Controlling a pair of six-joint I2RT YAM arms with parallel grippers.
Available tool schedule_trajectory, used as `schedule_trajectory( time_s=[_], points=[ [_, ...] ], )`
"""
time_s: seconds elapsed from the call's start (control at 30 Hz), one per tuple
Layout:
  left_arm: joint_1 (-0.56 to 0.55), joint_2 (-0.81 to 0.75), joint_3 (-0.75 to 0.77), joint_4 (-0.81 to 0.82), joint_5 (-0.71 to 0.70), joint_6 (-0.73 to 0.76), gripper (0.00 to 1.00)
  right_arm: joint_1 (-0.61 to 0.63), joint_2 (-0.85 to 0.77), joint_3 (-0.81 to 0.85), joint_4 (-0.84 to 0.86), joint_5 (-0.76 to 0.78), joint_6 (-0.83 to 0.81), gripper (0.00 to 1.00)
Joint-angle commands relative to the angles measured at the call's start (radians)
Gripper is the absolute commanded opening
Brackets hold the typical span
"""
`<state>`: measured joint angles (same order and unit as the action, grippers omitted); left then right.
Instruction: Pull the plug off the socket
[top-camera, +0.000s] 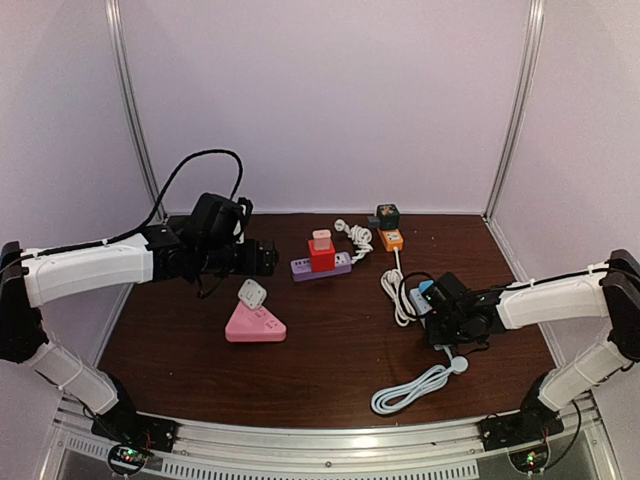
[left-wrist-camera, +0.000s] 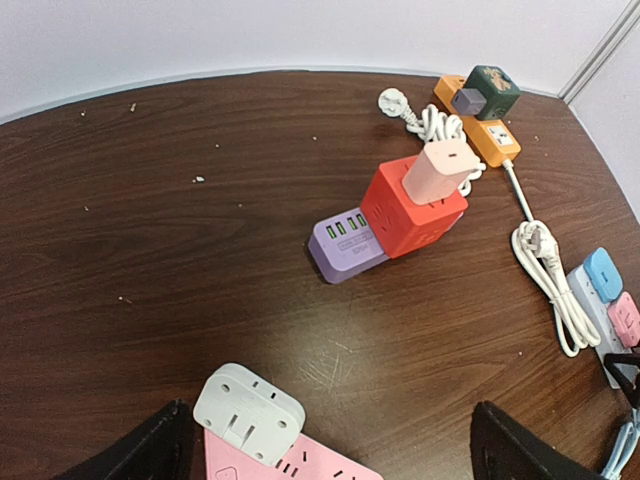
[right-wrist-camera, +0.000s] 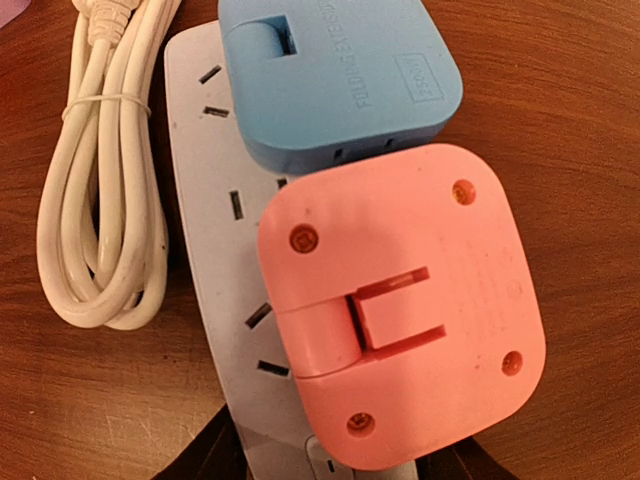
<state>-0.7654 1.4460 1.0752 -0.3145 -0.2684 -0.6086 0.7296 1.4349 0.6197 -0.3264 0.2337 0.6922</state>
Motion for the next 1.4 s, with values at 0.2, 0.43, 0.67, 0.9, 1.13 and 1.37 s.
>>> schedule_trajectory(
  time_s=[0.2, 0.43, 0.67, 0.9, 1.13, 1.37],
  points=[
    [0.008, 0.008, 0.033, 0.032, 0.012, 0.007, 0.98, 0.026, -0.117, 0.03, -0.155, -0.087, 0.13, 0.16],
    [0.01, 0.034, 0.092, 0.017, 0.034, 0.025, 0.98, 0.026, -0.173, 0.137, -0.224, -0.024, 0.112, 0.09],
    [0.009, 0.02, 0.095, 0.008, 0.028, 0.018, 0.98, 0.037, -0.188, 0.217, -0.265, -0.013, 0.07, 0.06],
    [0.014, 0.008, 0.091, -0.006, 0.021, 0.014, 0.98, 0.076, -0.174, 0.313, -0.282, -0.004, 0.004, 0.06],
    [0.015, -0.017, 0.057, -0.005, 0.025, -0.016, 0.98, 0.163, -0.055, 0.448, -0.278, -0.024, -0.056, 0.04],
    [0.018, -0.042, 0.027, 0.005, 0.033, -0.031, 0.98, 0.24, 0.105, 0.521, -0.212, -0.082, -0.075, 0.04]
  ],
)
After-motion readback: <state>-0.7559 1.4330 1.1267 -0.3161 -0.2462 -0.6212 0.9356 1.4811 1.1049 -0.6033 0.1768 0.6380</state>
